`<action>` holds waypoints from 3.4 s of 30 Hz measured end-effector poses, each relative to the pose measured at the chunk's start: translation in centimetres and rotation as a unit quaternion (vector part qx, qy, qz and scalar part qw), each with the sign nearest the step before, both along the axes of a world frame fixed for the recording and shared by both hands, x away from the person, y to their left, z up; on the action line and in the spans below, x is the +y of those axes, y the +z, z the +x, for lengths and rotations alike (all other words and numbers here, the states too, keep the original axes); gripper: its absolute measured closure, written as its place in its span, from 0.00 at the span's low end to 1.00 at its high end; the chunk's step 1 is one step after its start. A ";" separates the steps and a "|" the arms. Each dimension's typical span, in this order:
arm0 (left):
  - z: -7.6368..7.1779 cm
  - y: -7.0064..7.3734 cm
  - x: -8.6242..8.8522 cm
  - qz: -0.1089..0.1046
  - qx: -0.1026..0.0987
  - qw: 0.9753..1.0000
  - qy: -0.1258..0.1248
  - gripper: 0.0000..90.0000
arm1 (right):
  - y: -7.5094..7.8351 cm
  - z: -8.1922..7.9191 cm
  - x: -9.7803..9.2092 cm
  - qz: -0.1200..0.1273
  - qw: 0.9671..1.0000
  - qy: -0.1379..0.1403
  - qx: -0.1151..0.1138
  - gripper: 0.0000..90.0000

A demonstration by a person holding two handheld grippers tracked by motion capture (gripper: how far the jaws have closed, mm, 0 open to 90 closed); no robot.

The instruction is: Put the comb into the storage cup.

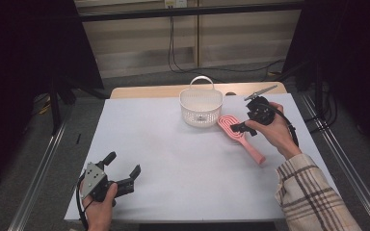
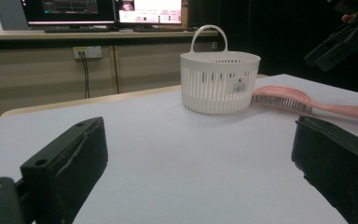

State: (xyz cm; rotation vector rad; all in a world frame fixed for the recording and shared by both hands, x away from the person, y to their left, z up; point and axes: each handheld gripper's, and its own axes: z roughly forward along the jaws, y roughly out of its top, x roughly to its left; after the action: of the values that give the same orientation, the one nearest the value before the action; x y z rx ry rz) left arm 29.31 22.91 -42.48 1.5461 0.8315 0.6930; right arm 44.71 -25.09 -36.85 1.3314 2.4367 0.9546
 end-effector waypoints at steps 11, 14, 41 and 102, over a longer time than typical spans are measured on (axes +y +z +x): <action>0.0 0.0 0.0 0.000 0.001 1.000 0.000 0.04 | -0.8 1.0 0.4 -0.019 1.000 0.006 0.023 0.06; 0.0 0.0 0.0 -0.002 0.001 1.000 -0.001 0.04 | -1.0 1.4 0.5 -0.022 0.999 0.005 0.030 0.06; 0.0 0.0 0.0 0.001 0.000 1.000 -0.001 0.04 | -3.1 3.5 1.7 -0.049 0.996 0.008 0.071 0.06; 0.0 0.0 0.1 0.002 0.001 1.000 -0.001 0.04 | -6.5 5.1 3.8 -0.093 0.985 -0.018 0.141 0.10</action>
State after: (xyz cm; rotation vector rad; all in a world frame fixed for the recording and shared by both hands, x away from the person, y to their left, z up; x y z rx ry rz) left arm 29.35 22.98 -42.52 1.5508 0.8302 0.6909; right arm 49.78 -21.33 -43.35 1.5254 2.6170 0.5434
